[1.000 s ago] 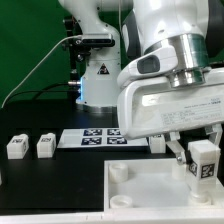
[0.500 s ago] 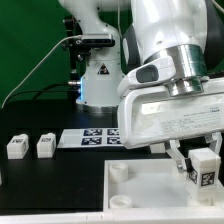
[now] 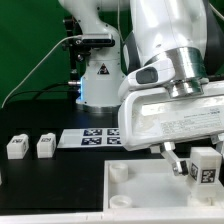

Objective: Assemble one leg

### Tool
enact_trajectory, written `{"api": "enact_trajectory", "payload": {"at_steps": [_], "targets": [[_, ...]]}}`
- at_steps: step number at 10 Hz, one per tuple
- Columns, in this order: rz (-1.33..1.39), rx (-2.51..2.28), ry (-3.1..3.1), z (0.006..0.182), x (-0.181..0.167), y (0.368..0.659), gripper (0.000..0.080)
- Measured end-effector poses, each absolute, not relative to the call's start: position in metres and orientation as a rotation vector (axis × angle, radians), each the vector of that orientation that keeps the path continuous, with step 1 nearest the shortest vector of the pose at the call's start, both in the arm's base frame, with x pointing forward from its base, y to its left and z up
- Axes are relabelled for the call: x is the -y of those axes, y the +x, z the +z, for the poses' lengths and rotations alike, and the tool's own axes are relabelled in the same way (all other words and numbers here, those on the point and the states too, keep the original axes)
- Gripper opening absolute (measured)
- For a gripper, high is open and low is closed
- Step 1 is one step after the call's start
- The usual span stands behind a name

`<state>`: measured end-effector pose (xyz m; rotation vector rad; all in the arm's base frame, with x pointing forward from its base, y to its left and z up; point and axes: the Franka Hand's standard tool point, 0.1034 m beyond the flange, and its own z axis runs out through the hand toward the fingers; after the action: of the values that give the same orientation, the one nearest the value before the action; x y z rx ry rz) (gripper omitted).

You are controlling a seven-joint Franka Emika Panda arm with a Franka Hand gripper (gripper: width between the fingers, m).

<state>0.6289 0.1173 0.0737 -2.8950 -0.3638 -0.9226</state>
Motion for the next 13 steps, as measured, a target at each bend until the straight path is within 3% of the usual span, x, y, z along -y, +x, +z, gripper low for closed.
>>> {"api": "enact_trajectory", "payload": {"at_steps": [1,3,11,13], "targets": [[-0.923,0.364,-2.895,0.074,-0.117,0.629,0.0606],[-0.922,0.364,-2.895,0.074,-0.117,0.629,0.064],[-0.863,0.337,-2.908,0.071,-0.119,0.627,0.0649],[-0.777,0.314,-2.926,0.093,-0.127,0.629,0.0649]]}}
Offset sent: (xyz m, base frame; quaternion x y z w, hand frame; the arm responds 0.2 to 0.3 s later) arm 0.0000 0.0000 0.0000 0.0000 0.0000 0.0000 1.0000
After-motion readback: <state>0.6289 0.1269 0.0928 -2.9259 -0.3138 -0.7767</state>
